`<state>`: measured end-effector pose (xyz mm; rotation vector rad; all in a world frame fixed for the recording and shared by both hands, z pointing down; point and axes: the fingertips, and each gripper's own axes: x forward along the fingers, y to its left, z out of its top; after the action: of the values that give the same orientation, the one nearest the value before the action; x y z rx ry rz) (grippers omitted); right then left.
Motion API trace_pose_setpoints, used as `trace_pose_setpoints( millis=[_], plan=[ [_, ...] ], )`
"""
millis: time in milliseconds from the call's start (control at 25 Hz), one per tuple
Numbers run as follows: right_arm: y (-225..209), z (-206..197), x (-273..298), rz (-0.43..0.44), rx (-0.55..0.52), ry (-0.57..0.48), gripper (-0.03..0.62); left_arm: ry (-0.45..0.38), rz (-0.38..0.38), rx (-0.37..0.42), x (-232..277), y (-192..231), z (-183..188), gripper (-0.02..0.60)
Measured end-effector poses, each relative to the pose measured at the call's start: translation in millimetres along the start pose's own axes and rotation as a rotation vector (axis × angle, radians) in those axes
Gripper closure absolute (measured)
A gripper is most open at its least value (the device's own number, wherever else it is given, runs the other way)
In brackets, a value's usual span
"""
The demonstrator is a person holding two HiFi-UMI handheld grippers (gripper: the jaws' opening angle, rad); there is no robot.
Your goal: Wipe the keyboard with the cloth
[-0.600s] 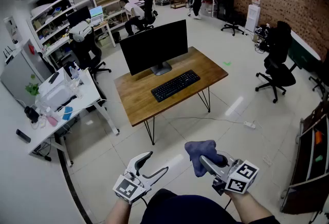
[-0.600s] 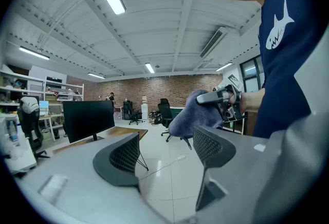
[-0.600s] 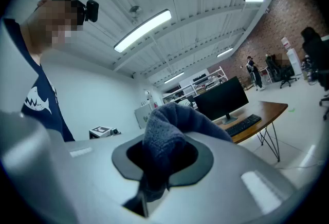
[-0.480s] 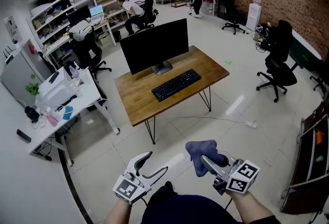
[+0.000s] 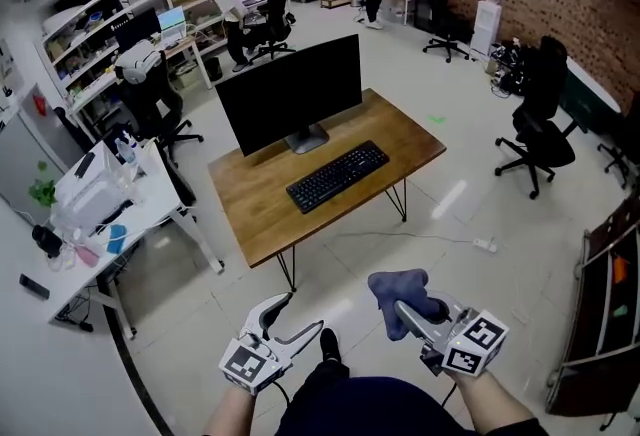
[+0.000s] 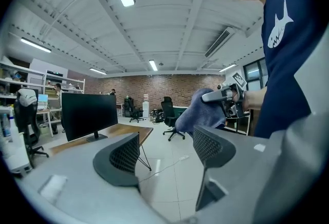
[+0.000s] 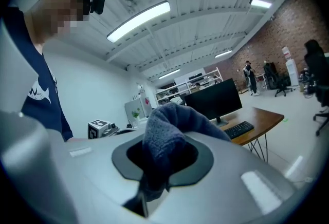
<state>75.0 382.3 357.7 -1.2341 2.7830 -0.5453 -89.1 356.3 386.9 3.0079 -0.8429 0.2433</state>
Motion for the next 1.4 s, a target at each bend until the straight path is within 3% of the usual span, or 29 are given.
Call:
trace_pose_setpoints(
  millis=[520, 880, 1120, 1400],
  plan=[
    [-115.0, 55.7, 138.0, -0.133, 0.022, -0.028, 0.536, 0.007, -0.124, -0.003, 80.0, 165.0, 4.7, 0.262],
    [-180.2, 73.9, 190.2, -0.134, 0.045, 0.008, 0.536, 0.012, -0.081, -0.042, 116.1, 227.0, 9.3, 0.262],
    [-242.0, 82.0, 234.6, -0.088, 0.059, 0.042, 0.536, 0.041, -0.023, -0.067, 152.3, 266.9, -0.6, 0.262],
    [-311.2, 101.1, 279.3, -0.025, 0.058, 0.071, 0.536, 0.048, 0.037, -0.097, 211.8, 313.2, 13.6, 0.262]
  ],
)
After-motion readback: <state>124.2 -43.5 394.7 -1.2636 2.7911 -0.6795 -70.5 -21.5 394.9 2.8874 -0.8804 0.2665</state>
